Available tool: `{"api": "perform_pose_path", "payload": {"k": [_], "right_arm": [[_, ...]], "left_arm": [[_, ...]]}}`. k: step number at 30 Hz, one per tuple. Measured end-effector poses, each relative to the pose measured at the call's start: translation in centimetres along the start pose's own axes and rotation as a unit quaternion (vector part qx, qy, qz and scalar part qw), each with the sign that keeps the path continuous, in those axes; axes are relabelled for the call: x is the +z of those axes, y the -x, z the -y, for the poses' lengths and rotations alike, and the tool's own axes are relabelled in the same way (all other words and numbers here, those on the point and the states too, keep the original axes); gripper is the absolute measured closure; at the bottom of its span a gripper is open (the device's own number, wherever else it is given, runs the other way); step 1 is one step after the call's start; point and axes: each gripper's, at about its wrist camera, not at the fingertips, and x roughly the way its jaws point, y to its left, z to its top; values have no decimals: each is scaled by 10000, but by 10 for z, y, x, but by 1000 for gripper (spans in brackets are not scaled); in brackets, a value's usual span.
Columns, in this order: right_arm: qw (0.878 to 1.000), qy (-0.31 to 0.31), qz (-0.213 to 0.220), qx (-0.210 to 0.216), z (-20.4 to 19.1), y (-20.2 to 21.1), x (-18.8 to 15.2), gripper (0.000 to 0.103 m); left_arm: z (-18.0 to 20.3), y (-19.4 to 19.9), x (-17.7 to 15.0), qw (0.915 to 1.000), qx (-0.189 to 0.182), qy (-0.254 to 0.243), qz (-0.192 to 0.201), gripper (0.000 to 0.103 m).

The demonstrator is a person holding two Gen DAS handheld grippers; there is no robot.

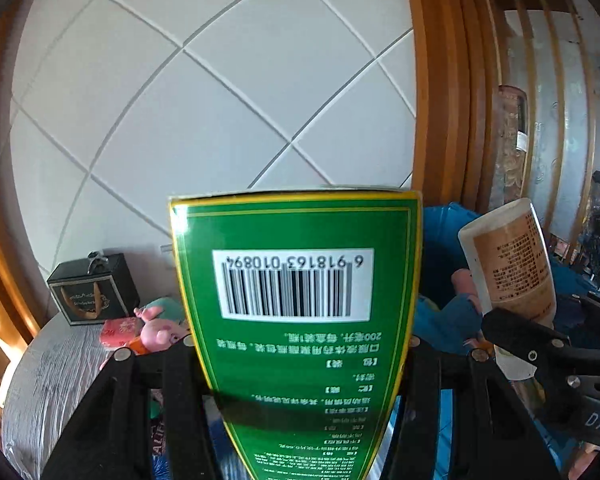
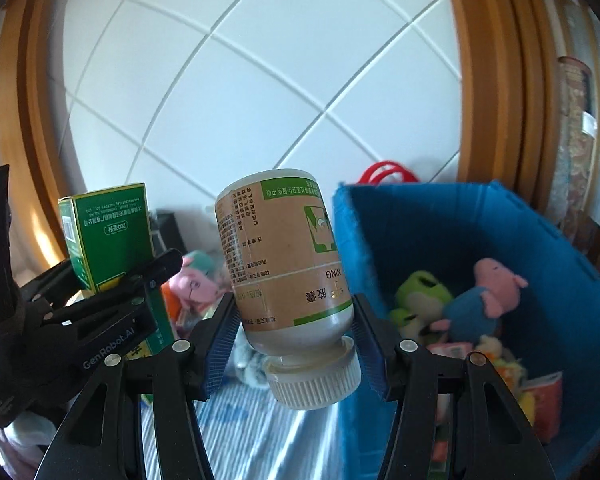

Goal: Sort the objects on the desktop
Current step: 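Lift the green box and beige pill bottle and carry both over the blue bin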

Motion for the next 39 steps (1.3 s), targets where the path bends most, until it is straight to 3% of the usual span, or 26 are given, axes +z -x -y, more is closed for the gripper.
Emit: {"api": "perform_pose_path", "payload": {"k": [5,9,13,17,21,27,39], "right_arm": [[9986,-87,289,-426,55,39,16,47],[9961,-183,209,-840,110,52,17,48],[9930,-250,-63,-1151,165,55,9,47],[9893,-286,-398,-1375,212,53,-3,48],[9856,-354,-742,-1481,250,40,-20,47],[9803,-308,-1321,-1432,279,24,-43,47],[9690,44,-2098,-1303,291,3,-74,47]], "left_arm": [[68,6,31,9991,-390,-83,170,51],[125,2,45,9974,-713,-129,47,51],[180,-16,49,9933,-1038,-172,-474,51],[227,-38,38,9878,-1136,-316,-1022,51],[262,-65,20,9774,-1238,-395,-1669,51],[295,-88,3,9674,-1118,-630,-2183,50],[297,-88,-15,9682,-961,-515,-2250,47]]}}
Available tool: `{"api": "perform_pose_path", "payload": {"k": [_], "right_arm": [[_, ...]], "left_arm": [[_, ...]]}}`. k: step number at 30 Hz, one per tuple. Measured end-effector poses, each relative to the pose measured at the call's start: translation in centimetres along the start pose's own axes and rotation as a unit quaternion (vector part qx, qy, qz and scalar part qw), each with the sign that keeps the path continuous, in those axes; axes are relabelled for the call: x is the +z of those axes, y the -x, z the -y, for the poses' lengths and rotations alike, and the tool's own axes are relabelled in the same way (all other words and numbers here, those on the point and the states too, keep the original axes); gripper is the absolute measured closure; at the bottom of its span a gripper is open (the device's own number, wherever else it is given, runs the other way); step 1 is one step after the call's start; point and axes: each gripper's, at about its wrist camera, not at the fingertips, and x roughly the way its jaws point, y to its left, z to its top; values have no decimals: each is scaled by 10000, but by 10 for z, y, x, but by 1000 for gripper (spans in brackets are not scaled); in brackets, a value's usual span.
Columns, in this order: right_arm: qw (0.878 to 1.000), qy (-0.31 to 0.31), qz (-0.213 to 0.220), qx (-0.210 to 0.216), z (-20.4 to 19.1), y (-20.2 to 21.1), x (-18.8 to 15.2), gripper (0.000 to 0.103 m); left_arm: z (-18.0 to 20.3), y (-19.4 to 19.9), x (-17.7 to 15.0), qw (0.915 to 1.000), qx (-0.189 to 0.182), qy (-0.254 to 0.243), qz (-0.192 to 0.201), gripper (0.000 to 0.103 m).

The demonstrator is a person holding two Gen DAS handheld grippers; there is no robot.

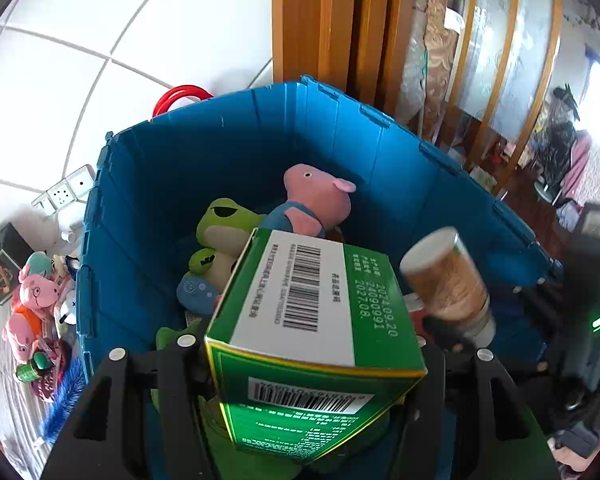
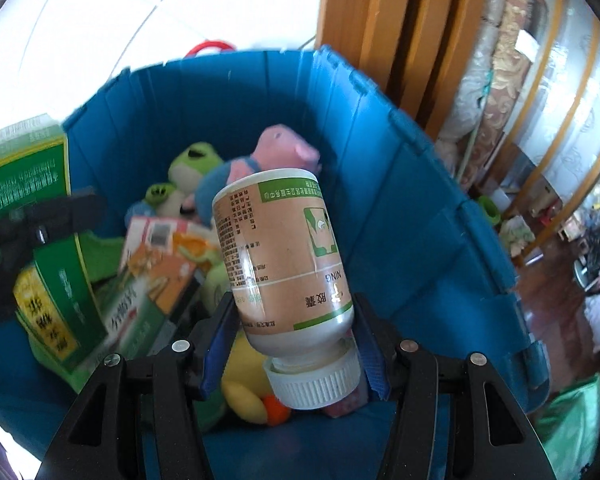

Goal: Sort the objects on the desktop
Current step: 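Lift the green box and beige pill bottle and carry both over the blue bin, then open the left gripper over the bin while the right releases the pill bottle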

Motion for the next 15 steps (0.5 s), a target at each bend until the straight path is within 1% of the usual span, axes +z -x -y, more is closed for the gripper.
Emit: {"api": "perform_pose_path", "payload": {"k": [3,5,6,7,10,14,15], "right_arm": [[9994,174,-277,81,-2,-10,-4,47],[9986,263,-462,36,-2,-17,-6,47],[9979,328,-554,-25,-2,-20,-7,47],[9974,379,-615,-80,-3,-22,-8,47],[9958,506,-750,-144,-4,-26,-9,47],[9958,514,-743,-154,-5,-25,-11,47],[9960,494,-730,-140,-4,-26,-11,45]], "left_arm": [[-4,9,-1,9997,-39,10,220,46],[-4,14,-3,9993,101,-57,363,36],[-4,16,-3,9989,152,-79,436,27],[-5,15,-2,9987,181,-86,475,21],[-10,12,-3,9989,243,-18,395,21],[-19,9,-5,9991,247,100,336,21],[-21,10,-6,9991,242,123,339,21]]}}
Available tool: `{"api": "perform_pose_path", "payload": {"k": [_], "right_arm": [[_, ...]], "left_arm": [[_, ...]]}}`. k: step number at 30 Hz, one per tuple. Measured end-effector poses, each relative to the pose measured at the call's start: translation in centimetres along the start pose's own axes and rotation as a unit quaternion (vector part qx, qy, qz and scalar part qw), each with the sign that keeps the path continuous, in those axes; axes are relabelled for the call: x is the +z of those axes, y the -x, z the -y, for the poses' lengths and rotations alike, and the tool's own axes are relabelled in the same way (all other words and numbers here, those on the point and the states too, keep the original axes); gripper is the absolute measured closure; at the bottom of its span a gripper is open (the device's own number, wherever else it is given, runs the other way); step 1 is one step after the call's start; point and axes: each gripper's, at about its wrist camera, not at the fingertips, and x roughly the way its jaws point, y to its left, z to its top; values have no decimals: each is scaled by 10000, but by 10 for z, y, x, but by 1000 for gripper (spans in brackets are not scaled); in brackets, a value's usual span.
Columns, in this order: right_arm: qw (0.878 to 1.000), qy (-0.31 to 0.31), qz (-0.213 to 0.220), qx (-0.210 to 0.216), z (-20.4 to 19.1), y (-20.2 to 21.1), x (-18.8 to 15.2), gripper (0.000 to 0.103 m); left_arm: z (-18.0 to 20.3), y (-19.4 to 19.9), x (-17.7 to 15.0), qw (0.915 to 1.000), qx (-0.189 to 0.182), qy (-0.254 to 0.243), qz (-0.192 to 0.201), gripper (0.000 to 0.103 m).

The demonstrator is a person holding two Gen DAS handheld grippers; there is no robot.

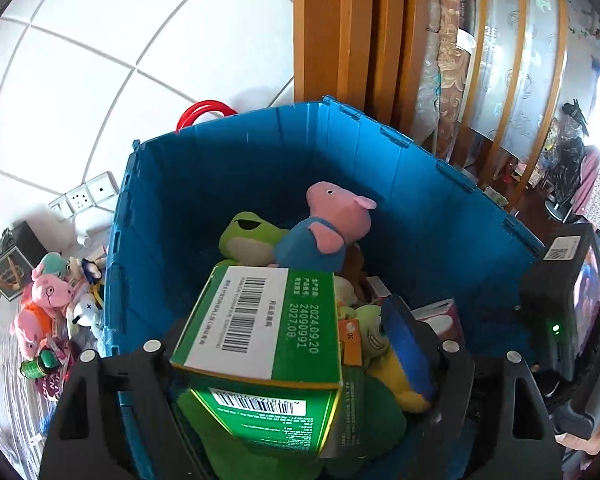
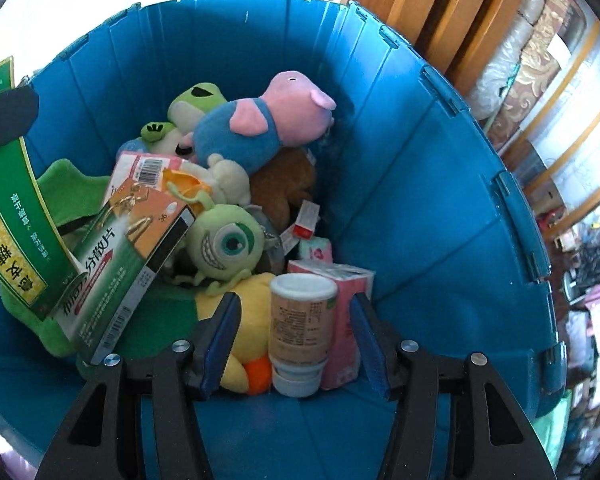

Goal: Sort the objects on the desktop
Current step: 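Open the left gripper over the bin while the right releases the pill bottle, then withdraw both grippers from the bin back toward the pile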

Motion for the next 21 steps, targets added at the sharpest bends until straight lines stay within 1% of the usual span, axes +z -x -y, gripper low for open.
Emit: {"api": "perform_pose_path", "payload": {"k": [2,4,7,11,14,18,21], "right_arm": [[9999,-59,57,64,2,2,0,39],[9998,-109,130,135,3,5,0,27],[9995,-123,251,170,2,10,0,18],[9989,-180,378,222,0,16,1,15],[9980,-221,527,267,-2,24,3,10],[9958,-205,848,276,-8,43,5,3],[9935,-202,1078,289,-14,57,6,1]], "left_arm": [[-3,2,-2,10000,-13,30,38,21],[-5,8,-3,9999,3,51,154,21],[-7,22,-3,9991,84,31,408,21],[-10,42,-2,9973,114,31,718,21],[-13,57,-2,9957,183,44,912,21],[-19,74,-8,9932,236,85,1141,20],[-28,85,-15,9913,271,174,1275,17]]}}
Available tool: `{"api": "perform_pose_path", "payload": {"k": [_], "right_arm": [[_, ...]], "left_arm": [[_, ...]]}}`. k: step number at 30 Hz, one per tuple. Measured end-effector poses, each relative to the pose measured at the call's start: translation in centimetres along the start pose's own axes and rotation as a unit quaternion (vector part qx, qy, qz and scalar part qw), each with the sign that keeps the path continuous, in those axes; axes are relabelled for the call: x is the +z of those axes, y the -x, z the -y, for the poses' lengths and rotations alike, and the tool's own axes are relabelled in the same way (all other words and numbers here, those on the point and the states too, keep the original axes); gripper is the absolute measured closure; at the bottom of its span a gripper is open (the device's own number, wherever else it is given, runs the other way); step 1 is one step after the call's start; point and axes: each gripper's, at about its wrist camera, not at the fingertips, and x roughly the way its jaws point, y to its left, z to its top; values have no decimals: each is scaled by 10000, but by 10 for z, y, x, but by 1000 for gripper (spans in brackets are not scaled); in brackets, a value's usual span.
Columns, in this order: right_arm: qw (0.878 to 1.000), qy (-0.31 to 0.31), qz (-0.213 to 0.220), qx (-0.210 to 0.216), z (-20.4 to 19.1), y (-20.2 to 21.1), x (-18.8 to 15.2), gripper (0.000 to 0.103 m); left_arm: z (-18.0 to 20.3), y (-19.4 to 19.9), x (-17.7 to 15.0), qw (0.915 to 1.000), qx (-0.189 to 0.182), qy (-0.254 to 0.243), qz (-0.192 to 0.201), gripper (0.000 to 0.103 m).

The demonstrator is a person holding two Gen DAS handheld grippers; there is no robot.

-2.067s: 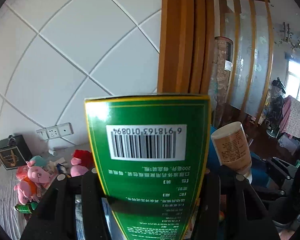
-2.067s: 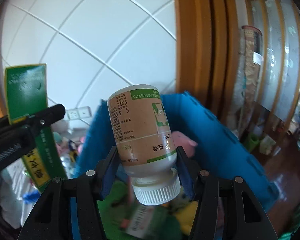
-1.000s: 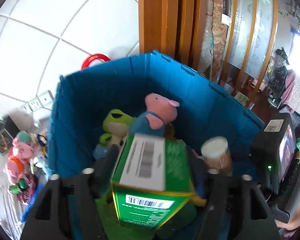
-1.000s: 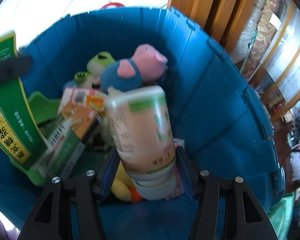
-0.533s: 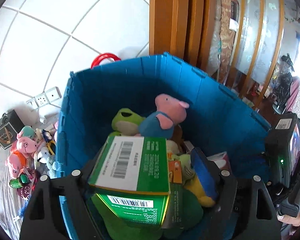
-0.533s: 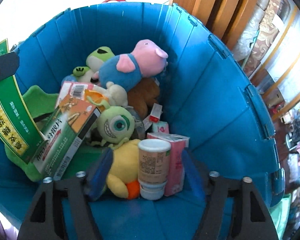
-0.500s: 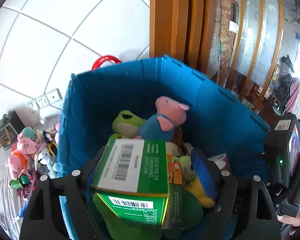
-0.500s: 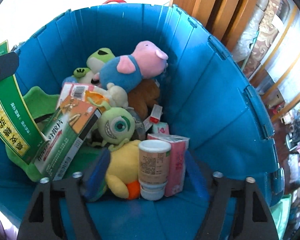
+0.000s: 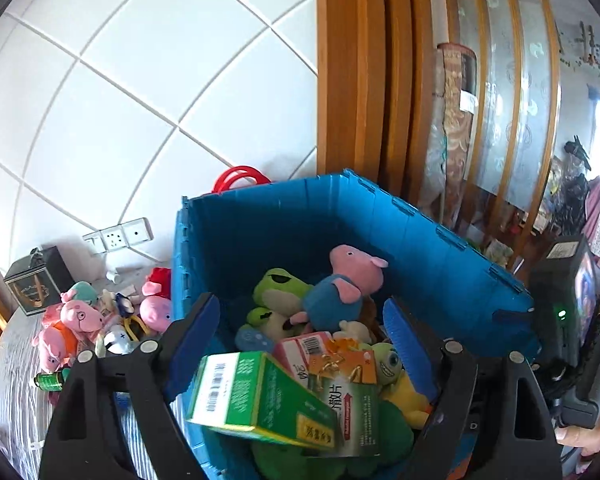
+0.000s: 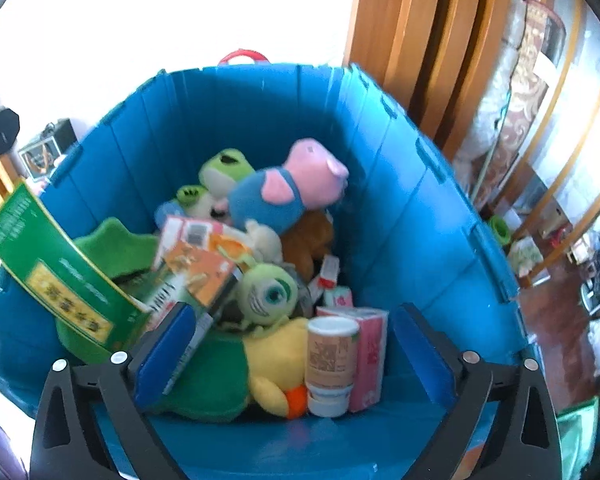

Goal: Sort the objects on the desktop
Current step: 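Withdraw both grippers from the bin back toward the pile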

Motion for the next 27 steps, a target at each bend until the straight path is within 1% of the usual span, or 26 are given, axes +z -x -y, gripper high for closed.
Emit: {"api": "perform_pose_path", "payload": {"k": [1,3,8,11,15,20,22,25,27], "right_arm": [[9999,11,108,0,-4,5,1,1],[9995,8,301,61,-11,14,1,1],[9957,-76,804,444,-37,33,-1,0],[9924,23,1055,629,-65,40,-2,0],[9872,184,1315,886,-104,50,2,0],[9776,472,1673,1188,-164,68,11,0],[9737,577,1763,1325,-189,71,14,0],[9688,689,1845,1507,-232,71,18,0],[9678,689,1799,1620,-257,66,21,0]], "left_arm": [[-3,3,-1,10000,27,45,47,15],[-12,11,-7,9997,103,156,151,14],[-45,32,-24,9980,259,431,386,14],[-70,41,-37,9966,394,594,413,14],[-112,50,-55,9940,478,928,316,14],[-180,69,-81,9872,806,1330,340,14],[-215,76,-94,9830,950,1540,301,14],[-267,80,-112,9762,1237,1777,121,14],[-302,81,-125,9720,1475,1830,-28,14]]}}
